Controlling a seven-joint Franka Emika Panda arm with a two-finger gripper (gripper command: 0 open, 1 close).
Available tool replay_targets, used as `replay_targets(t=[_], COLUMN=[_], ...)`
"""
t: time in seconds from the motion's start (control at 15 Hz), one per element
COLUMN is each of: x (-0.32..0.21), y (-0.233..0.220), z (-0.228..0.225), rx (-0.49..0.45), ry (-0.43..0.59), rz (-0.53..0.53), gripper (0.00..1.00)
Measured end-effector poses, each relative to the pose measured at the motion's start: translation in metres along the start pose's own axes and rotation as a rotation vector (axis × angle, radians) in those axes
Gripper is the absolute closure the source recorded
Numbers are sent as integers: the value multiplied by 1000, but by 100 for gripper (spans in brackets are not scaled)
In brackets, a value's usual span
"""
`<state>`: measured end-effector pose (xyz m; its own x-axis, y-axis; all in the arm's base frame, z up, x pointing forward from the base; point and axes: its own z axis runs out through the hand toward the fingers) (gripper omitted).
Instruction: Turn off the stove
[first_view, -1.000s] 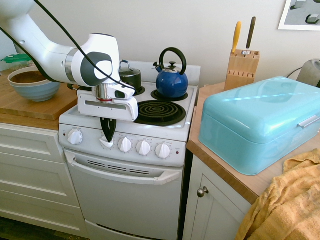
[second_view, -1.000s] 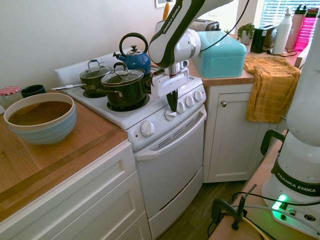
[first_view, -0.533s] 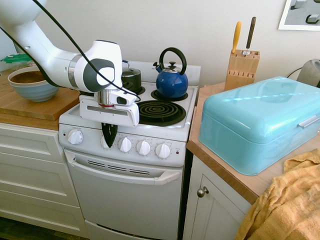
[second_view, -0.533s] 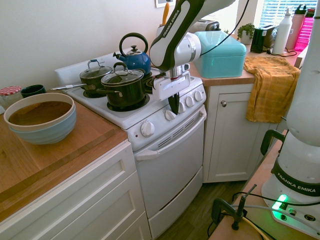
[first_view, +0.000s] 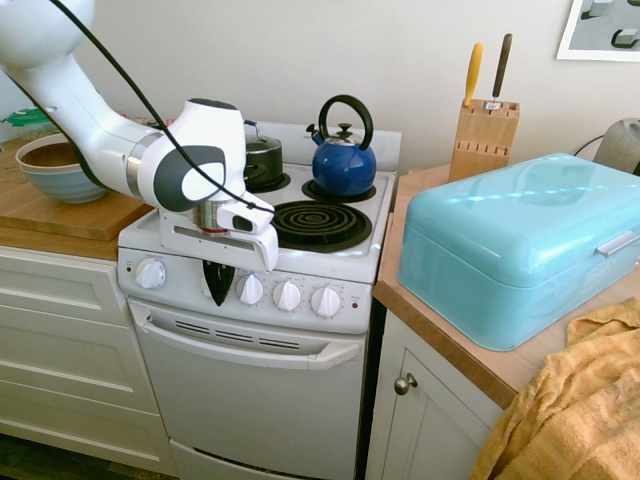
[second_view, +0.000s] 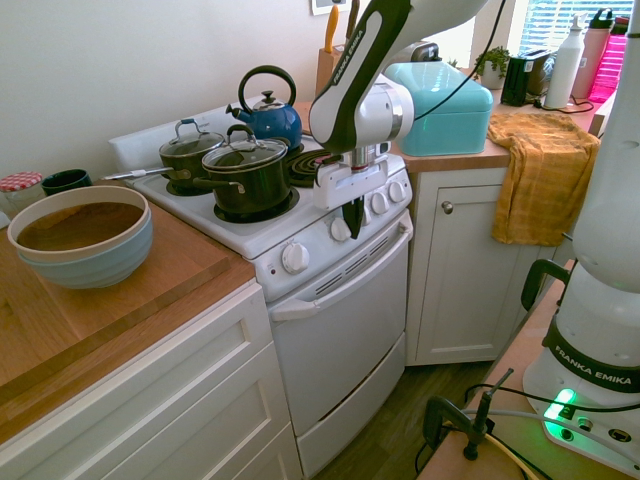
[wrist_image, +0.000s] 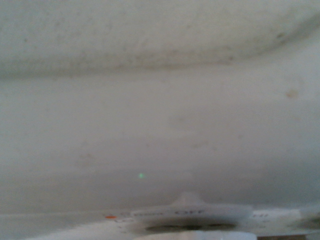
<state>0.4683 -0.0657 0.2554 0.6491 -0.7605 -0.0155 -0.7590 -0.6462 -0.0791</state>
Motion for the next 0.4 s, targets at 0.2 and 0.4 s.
replay_targets(t=[0.2, 0.4], x=[-29, -66], y=[11, 22], z=[-36, -69], rx=[61, 72], ry=[158, 260], rz=[57, 96], gripper=[100, 100])
